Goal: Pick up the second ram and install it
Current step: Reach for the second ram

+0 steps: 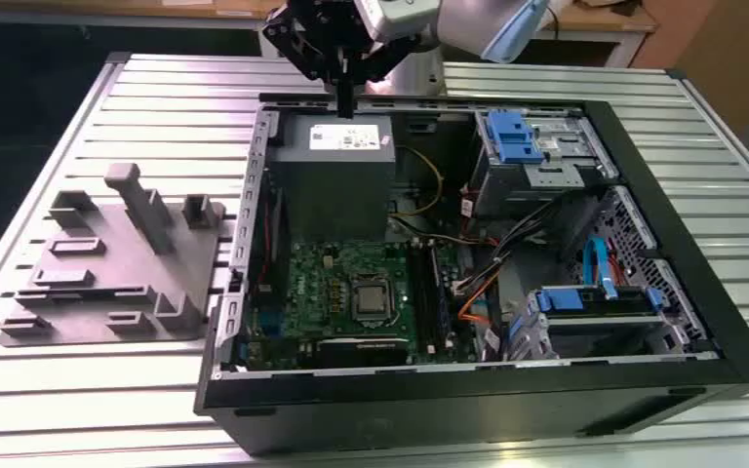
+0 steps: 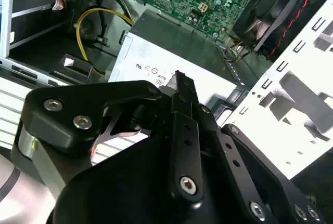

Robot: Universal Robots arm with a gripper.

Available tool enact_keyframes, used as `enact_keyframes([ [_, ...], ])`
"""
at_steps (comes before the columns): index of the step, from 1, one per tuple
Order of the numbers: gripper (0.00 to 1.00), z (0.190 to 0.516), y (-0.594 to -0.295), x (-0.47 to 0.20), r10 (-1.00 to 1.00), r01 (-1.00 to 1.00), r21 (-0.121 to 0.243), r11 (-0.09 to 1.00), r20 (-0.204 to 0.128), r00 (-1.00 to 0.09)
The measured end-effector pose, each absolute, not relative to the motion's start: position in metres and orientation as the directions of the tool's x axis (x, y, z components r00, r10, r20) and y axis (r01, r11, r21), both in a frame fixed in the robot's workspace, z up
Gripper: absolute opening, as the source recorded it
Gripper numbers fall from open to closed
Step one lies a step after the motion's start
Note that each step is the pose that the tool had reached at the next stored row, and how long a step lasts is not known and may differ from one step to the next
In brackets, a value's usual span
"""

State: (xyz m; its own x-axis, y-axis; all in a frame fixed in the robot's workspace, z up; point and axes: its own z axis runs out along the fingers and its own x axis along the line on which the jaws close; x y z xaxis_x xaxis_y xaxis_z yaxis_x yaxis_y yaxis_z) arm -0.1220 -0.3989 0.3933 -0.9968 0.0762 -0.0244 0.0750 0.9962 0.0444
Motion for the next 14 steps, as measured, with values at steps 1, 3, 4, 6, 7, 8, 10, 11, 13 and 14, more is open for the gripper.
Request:
enact_keyframes([
  [1, 0.1, 0.3933, -0.3989, -0.122, 0.076, 0.075, 0.044, 0.996, -0.024, -0.997],
  [3, 0.1, 0.3933, -0.3989, -0.122, 0.076, 0.075, 0.044, 0.996, -0.024, -0.997],
  [4, 0.1, 0.3933, -0.3989, -0.122, 0.076, 0.075, 0.044, 0.996, -0.024, -0.997],
  [6, 0.1, 0.3933, -0.3989, -0.122, 0.076, 0.075, 0.044, 0.996, -0.024, -0.997],
  [7, 0.1, 0.3933, -0.3989, -0.122, 0.076, 0.075, 0.044, 0.996, -0.024, -0.997],
  [8, 0.1, 0.3933, -0.3989, -0.122, 0.076, 0.075, 0.044, 0.996, -0.024, -0.997],
  [10, 0.1, 0.3933, -0.3989, -0.122, 0.076, 0.075, 0.044, 0.996, -0.024, -0.997],
  [11, 0.1, 0.3933, -0.3989, -0.122, 0.076, 0.075, 0.044, 0.996, -0.024, -0.997],
  [13, 0.1, 0.3933, -0.3989, -0.1224, 0.076, 0.075, 0.044, 0.996, -0.024, -0.997],
  [14, 0.1, 0.3934, -0.3989, -0.1231, 0.076, 0.075, 0.044, 0.996, -0.024, -0.997],
])
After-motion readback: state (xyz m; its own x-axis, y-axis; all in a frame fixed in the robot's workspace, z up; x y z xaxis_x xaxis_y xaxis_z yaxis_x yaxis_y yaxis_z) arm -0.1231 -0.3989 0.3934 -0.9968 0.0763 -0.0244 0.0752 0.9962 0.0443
